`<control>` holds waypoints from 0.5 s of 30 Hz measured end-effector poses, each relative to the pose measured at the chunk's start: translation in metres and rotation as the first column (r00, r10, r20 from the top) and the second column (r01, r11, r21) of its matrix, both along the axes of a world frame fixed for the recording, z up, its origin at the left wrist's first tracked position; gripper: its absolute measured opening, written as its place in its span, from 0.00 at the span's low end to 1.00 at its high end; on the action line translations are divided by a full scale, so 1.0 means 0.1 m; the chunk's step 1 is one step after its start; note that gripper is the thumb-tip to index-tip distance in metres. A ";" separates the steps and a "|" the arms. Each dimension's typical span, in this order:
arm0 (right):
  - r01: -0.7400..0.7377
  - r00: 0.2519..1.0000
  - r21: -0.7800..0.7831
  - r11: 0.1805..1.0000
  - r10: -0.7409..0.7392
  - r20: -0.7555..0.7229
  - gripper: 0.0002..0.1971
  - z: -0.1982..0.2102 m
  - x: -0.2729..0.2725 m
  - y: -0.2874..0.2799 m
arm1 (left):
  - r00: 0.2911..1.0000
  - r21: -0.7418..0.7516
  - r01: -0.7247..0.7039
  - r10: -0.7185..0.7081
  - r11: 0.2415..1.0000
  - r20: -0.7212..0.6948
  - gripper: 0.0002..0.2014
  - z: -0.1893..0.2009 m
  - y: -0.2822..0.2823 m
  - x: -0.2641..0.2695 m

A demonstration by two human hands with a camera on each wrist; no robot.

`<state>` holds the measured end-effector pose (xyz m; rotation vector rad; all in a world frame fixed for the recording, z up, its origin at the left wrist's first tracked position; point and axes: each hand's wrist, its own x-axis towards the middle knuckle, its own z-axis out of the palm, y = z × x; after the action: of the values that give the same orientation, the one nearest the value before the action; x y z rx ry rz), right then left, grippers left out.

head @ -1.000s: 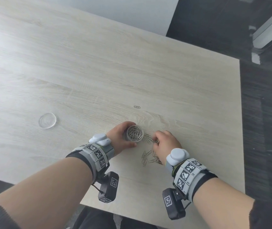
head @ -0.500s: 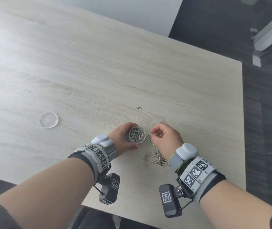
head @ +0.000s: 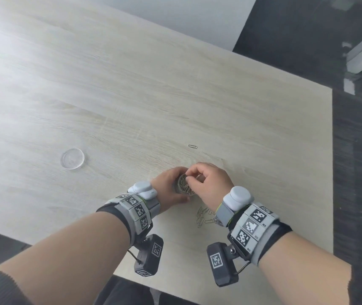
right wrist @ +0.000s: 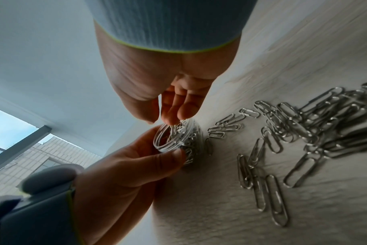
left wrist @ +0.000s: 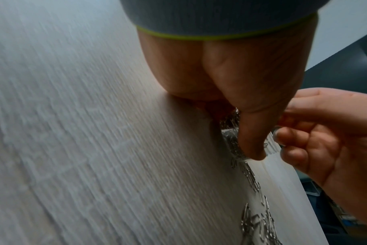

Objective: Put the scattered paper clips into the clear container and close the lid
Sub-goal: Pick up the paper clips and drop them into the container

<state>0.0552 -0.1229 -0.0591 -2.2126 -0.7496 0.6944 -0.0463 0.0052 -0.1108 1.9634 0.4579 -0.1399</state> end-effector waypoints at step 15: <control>-0.161 0.941 -0.341 0.926 0.248 0.231 0.28 -0.34 0.54 0.28 | 0.997 -0.025 -0.076 0.076 0.997 -0.002 0.37 -0.01 0.10 -0.23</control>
<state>0.1095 -0.0950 -0.0931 -2.5839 -1.0869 0.6583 -0.0695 0.0154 -0.1117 1.9187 0.5288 -0.0974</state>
